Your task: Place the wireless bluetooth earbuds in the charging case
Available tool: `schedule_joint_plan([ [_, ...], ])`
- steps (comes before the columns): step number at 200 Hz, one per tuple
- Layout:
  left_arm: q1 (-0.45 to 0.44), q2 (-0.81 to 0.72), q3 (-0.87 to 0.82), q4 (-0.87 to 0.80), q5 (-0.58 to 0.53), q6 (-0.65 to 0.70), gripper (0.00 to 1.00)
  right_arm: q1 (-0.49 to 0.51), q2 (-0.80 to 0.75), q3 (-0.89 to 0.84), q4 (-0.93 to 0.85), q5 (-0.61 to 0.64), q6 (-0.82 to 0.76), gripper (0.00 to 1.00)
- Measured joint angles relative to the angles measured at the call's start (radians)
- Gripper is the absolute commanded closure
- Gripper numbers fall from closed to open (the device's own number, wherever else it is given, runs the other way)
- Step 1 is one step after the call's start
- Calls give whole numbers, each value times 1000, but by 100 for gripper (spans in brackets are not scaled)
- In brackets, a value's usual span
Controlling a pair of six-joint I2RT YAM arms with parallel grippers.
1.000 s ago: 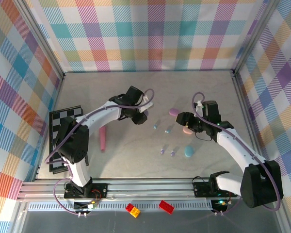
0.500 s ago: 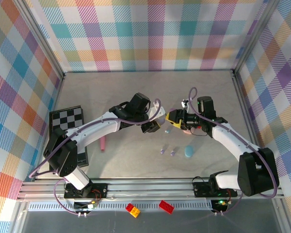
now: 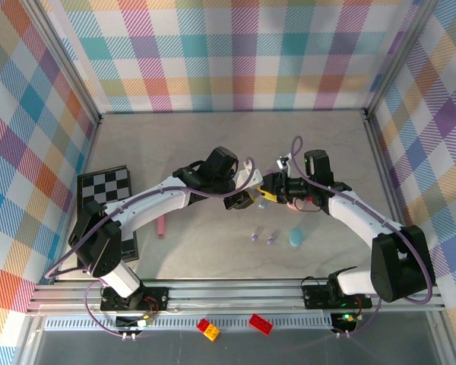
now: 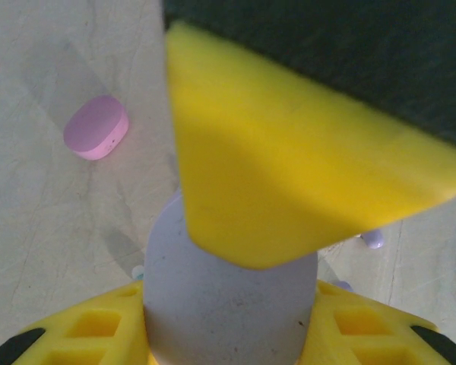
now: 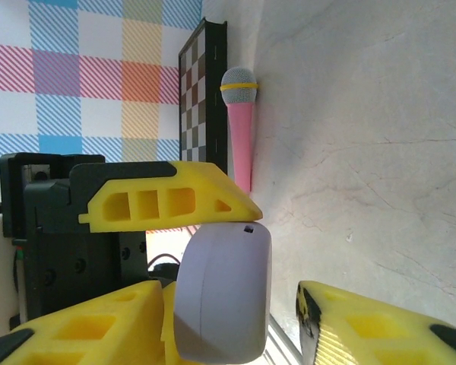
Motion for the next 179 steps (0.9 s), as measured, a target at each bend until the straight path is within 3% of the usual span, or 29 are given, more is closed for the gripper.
schedule_joint_plan([
  [61,-2,0,0,21,-4,0,59,2,6,3,19,-14,20,74],
  [86,-2,0,-3,29,-8,-3,53,2,2,3,19,-8,21,78],
  [102,-2,-1,-21,74,-7,1,42,1,-10,3,18,2,22,79],
  [124,-3,-31,-84,178,-6,-17,12,-11,-40,2,23,0,43,79],
  [138,-3,-65,-137,249,0,-45,1,-25,-69,-7,53,-4,71,80],
  [179,-2,-111,-216,452,-2,-154,0,-90,-149,-79,177,-39,176,82],
])
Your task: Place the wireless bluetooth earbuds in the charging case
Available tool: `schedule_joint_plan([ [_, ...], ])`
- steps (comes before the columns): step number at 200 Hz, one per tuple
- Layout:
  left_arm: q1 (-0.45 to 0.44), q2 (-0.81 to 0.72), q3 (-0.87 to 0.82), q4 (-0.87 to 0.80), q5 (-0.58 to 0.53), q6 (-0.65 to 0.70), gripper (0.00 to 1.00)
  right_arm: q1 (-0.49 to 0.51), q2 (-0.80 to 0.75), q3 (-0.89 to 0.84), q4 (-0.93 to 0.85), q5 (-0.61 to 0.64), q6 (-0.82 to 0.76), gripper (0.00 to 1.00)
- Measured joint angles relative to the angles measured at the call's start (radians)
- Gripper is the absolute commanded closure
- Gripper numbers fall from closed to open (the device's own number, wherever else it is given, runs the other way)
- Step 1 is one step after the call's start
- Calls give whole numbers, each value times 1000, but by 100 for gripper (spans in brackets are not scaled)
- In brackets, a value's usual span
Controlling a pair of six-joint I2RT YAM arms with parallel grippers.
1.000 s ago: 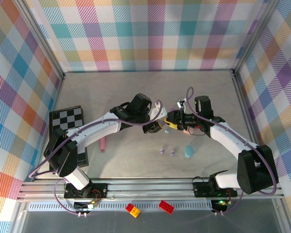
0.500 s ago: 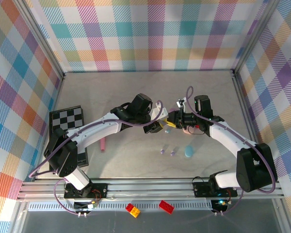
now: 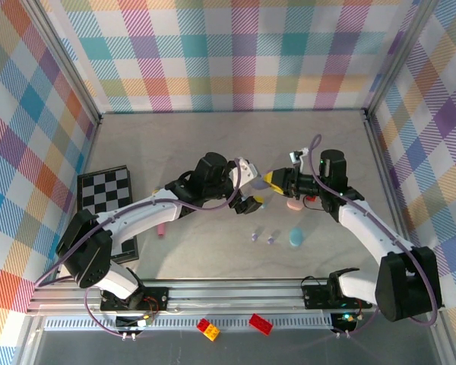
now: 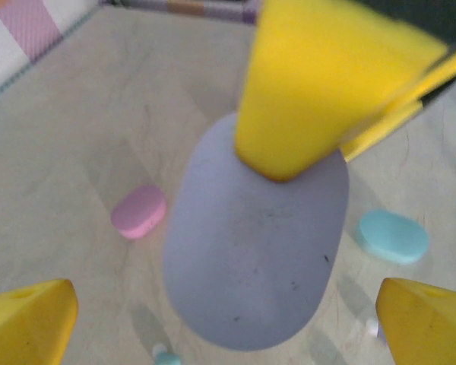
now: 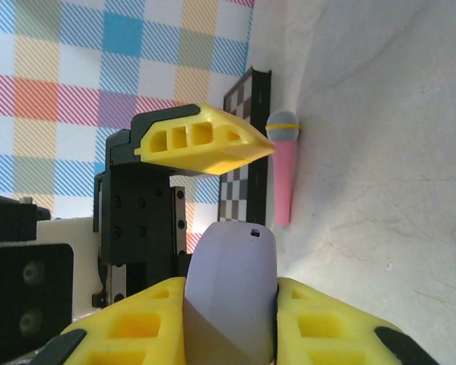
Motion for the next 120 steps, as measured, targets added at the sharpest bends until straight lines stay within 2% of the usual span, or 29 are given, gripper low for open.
schedule_joint_plan([
  [45,2,-21,-111,279,15,-168,0,-65,-26,-91,152,-58,138,85],
  [78,2,-19,-216,563,61,-273,0,-93,-54,-115,225,-80,212,87],
  [120,3,23,-238,777,145,-305,3,-122,-93,-137,319,-96,291,89],
])
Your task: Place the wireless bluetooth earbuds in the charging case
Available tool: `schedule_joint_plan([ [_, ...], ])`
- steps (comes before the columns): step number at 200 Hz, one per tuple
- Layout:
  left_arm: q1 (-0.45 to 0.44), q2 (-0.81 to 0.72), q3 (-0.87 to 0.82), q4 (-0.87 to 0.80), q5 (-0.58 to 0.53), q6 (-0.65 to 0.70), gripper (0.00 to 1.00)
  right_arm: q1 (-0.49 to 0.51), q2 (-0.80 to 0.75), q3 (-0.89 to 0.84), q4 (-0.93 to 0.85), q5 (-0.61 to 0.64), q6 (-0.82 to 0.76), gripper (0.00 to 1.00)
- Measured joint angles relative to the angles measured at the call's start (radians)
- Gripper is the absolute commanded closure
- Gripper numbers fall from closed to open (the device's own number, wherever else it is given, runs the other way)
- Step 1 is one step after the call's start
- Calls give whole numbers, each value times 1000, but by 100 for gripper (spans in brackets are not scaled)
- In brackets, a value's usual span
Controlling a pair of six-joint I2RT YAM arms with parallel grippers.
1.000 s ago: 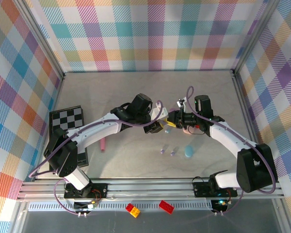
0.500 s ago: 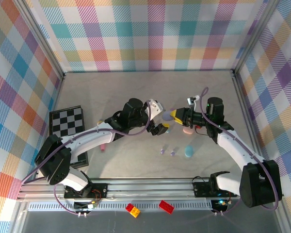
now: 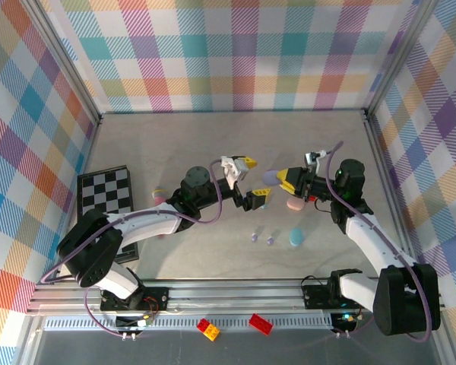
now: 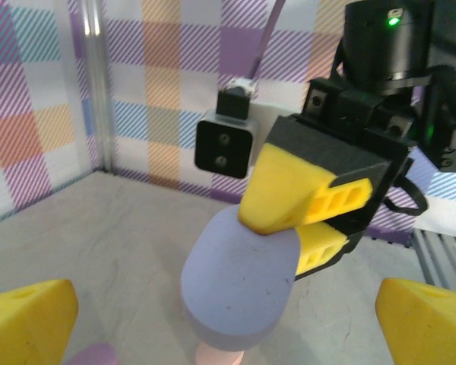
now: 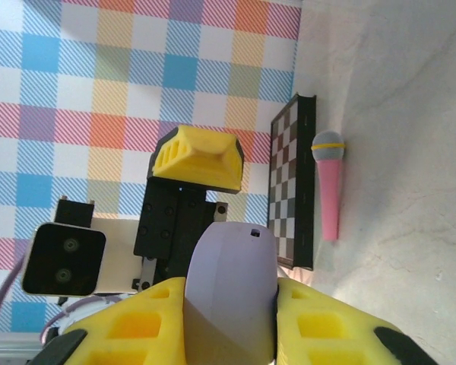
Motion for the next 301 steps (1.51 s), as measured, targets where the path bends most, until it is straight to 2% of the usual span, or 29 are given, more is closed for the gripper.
schedule_joint_plan([
  [59,5,56,2,125,57,1,2,-9,5,-39,192,-15,175,92],
  [91,7,71,2,165,74,20,12,-9,5,-42,278,-15,263,93],
  [160,10,124,35,205,100,32,22,-9,42,-45,437,-14,434,94],
  [210,11,162,55,239,100,20,33,-9,62,-45,477,-15,486,94],
  [301,11,197,96,309,127,-45,40,-9,77,-45,484,-19,494,95],
])
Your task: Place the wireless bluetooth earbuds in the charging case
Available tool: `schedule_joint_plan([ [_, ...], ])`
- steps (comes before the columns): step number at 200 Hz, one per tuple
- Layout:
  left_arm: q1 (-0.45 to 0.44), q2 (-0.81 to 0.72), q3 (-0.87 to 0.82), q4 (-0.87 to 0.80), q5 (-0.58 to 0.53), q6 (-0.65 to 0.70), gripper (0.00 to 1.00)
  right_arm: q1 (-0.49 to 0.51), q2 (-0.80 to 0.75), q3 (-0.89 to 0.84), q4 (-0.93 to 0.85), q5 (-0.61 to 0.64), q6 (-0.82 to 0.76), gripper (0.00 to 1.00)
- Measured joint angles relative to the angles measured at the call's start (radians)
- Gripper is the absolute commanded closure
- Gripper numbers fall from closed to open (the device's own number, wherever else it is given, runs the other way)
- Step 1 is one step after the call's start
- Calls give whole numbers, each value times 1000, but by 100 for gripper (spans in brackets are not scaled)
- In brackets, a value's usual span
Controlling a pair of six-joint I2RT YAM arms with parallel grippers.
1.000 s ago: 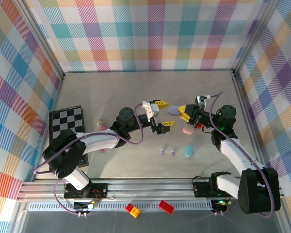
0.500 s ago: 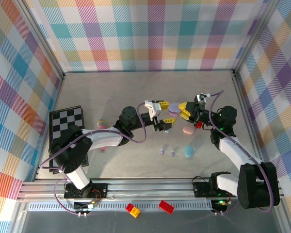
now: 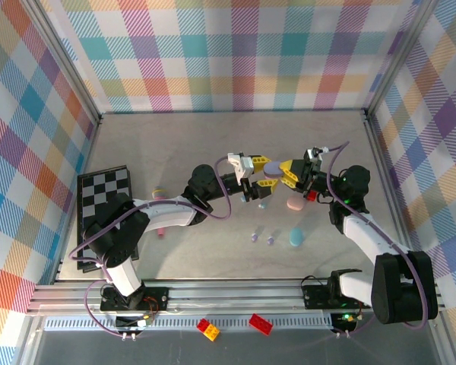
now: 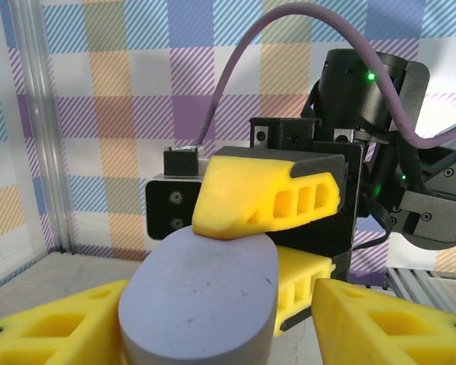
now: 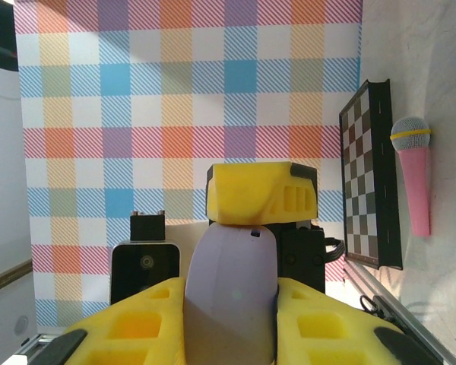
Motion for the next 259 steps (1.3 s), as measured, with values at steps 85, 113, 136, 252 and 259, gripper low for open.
schedule_joint_plan([
  [85,2,12,1,1,11,-3,44,0,0,0,9,-7,18,95],
  [113,2,13,2,1,12,-6,49,0,0,0,10,-8,18,95],
  [136,6,13,2,1,15,-6,52,0,0,0,10,-11,18,95],
  [252,7,23,13,0,26,-7,53,0,0,0,11,-11,19,95],
  [259,7,23,13,0,27,-7,53,0,0,0,11,-11,19,95],
])
